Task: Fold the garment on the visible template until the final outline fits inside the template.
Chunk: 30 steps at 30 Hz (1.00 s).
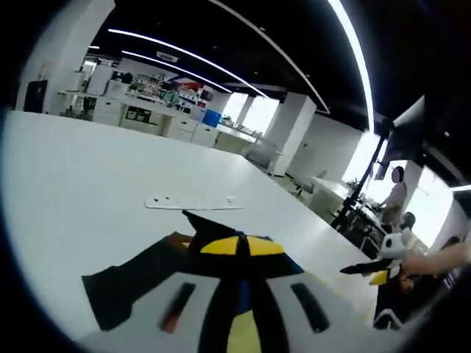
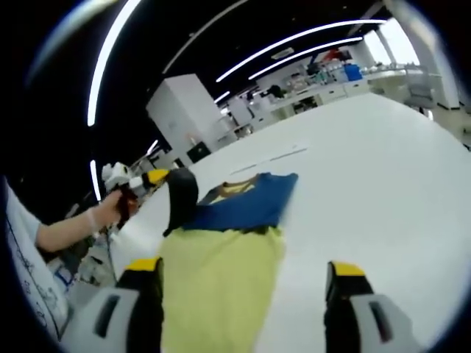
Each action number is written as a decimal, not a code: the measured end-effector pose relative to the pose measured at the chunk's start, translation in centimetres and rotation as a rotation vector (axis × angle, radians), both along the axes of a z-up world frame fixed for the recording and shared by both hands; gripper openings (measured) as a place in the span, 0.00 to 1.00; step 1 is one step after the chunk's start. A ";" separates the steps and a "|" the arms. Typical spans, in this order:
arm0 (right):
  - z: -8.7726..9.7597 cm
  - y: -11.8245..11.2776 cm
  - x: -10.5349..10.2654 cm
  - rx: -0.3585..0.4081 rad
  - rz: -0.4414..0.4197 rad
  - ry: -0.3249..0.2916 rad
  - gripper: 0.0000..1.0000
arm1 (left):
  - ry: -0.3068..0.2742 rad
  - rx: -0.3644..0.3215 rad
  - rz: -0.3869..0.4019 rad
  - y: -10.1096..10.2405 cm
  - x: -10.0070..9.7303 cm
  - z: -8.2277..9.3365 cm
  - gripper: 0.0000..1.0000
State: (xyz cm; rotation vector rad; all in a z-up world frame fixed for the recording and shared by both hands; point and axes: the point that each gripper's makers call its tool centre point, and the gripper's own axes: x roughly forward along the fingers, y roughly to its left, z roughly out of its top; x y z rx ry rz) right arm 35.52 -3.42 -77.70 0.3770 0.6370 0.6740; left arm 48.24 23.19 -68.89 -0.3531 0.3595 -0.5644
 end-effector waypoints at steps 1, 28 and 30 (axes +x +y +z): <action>0.0 0.0 0.0 0.003 -0.001 0.001 0.92 | -0.007 0.000 -0.004 -0.3 0.3 0.1 0.00; -0.8 -1.4 0.1 0.032 -0.038 0.020 0.91 | 0.057 -0.093 -0.122 -11.8 1.7 -3.5 0.00; -0.8 -1.6 0.0 0.039 -0.045 0.022 0.91 | 0.061 -0.097 -0.132 -12.6 1.8 -4.0 0.00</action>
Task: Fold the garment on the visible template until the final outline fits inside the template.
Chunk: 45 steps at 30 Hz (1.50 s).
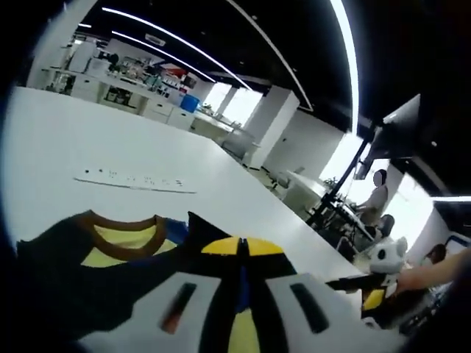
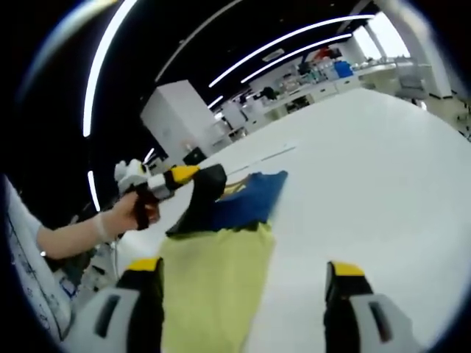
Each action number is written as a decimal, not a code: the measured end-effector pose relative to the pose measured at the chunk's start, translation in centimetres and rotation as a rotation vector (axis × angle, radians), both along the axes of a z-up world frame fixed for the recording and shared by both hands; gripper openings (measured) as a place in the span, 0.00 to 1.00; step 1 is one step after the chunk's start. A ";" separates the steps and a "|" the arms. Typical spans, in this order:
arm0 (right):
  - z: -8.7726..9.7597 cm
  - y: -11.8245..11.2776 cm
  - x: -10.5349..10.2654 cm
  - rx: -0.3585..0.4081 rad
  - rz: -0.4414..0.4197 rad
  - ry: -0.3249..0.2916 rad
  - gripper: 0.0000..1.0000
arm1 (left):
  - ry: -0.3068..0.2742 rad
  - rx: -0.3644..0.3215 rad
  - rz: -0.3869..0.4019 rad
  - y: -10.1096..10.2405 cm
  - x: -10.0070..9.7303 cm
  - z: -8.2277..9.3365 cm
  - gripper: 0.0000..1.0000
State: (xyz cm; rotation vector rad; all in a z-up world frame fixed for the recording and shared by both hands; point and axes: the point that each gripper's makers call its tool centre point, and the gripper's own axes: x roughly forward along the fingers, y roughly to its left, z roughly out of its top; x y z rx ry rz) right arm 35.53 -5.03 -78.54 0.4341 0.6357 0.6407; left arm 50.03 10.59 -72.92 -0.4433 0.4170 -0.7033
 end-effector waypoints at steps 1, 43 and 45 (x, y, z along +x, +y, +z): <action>0.0 -0.1 0.0 0.001 -0.002 0.000 0.91 | 0.005 -0.005 -0.002 -0.3 0.0 -0.1 0.00; -1.3 -0.6 -0.2 0.034 -0.034 0.033 0.91 | 0.159 0.061 -0.137 -7.1 -2.5 -8.3 0.00; -1.2 -0.4 -0.3 0.034 -0.030 0.032 0.91 | 0.102 0.096 -0.176 -7.3 -2.6 -8.2 0.00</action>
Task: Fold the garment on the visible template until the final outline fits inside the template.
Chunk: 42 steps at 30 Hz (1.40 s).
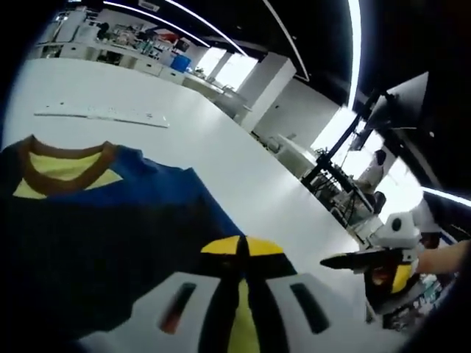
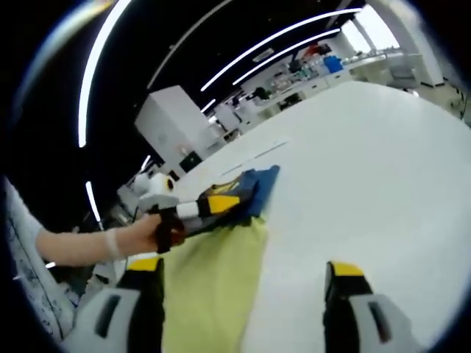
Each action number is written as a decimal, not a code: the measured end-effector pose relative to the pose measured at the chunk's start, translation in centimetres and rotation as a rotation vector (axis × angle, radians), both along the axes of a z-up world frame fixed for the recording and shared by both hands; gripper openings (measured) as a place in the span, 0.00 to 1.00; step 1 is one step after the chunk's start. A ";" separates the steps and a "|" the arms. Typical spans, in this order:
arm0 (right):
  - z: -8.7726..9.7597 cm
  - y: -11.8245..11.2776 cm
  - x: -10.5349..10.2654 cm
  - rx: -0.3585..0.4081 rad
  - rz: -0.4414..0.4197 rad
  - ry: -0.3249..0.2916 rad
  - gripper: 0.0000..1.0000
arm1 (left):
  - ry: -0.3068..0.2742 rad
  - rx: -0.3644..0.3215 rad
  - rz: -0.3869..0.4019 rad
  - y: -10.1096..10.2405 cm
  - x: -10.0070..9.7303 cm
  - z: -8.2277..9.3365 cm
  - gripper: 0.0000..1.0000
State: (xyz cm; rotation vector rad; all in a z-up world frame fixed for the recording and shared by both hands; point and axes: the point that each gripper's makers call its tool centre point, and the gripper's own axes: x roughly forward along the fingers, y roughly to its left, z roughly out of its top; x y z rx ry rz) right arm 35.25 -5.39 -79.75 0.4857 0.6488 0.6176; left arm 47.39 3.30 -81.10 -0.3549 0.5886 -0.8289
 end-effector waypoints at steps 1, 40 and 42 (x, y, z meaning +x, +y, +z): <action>0.0 0.1 0.0 -0.001 0.002 0.001 0.91 | -0.028 0.023 -0.006 0.0 -0.1 0.0 0.00; 3.8 2.3 0.3 -0.032 0.067 -0.082 0.92 | -0.214 0.157 -0.027 6.5 -1.4 4.5 0.99; 4.1 2.6 0.2 -0.037 0.076 -0.088 0.92 | -0.227 0.166 -0.027 7.1 -1.9 4.8 0.98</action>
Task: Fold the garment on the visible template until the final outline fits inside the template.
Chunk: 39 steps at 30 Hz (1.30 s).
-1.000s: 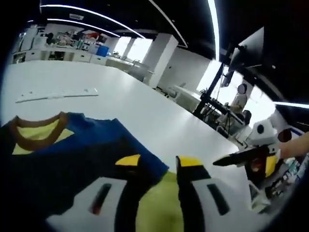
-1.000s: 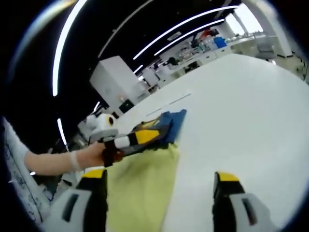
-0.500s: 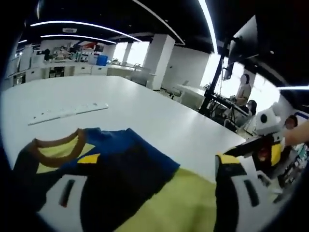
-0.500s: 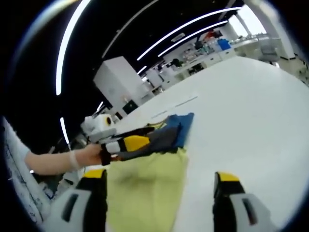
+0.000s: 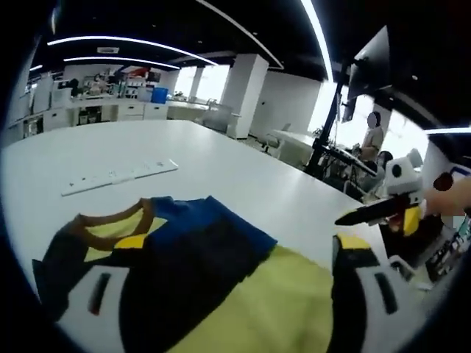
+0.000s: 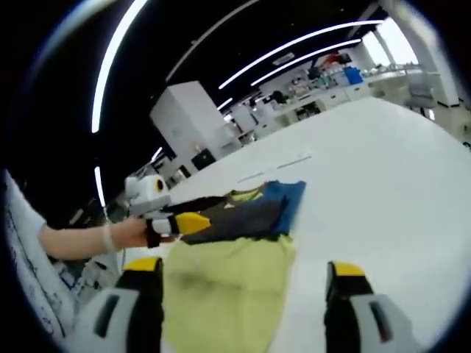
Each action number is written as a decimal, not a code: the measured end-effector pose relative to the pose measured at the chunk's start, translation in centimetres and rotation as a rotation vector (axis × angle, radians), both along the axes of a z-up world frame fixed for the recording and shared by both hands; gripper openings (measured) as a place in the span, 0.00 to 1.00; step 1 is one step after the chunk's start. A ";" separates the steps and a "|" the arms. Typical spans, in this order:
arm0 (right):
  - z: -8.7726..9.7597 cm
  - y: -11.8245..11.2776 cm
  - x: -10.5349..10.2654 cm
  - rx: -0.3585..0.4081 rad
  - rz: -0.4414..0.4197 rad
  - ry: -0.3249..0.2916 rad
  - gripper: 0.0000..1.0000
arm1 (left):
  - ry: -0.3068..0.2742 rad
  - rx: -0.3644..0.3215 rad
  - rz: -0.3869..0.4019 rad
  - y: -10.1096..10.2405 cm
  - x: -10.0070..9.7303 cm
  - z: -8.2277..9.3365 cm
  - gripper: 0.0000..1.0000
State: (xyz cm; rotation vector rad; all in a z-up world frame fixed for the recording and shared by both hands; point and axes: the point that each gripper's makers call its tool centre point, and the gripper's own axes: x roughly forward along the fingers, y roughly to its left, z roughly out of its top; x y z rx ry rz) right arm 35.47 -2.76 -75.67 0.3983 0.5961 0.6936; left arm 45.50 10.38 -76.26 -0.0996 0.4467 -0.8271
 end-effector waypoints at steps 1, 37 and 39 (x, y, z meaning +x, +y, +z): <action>0.2 0.3 -0.1 -0.006 0.006 -0.006 0.92 | 0.000 0.000 0.003 0.6 -0.1 0.0 0.97; 0.4 3.3 -1.0 -0.154 0.146 -0.064 0.95 | 0.022 0.038 0.227 15.8 -8.4 0.0 0.92; 0.3 3.1 -1.3 -0.165 0.148 -0.060 0.96 | 0.028 0.058 0.208 15.8 -9.3 -0.3 0.92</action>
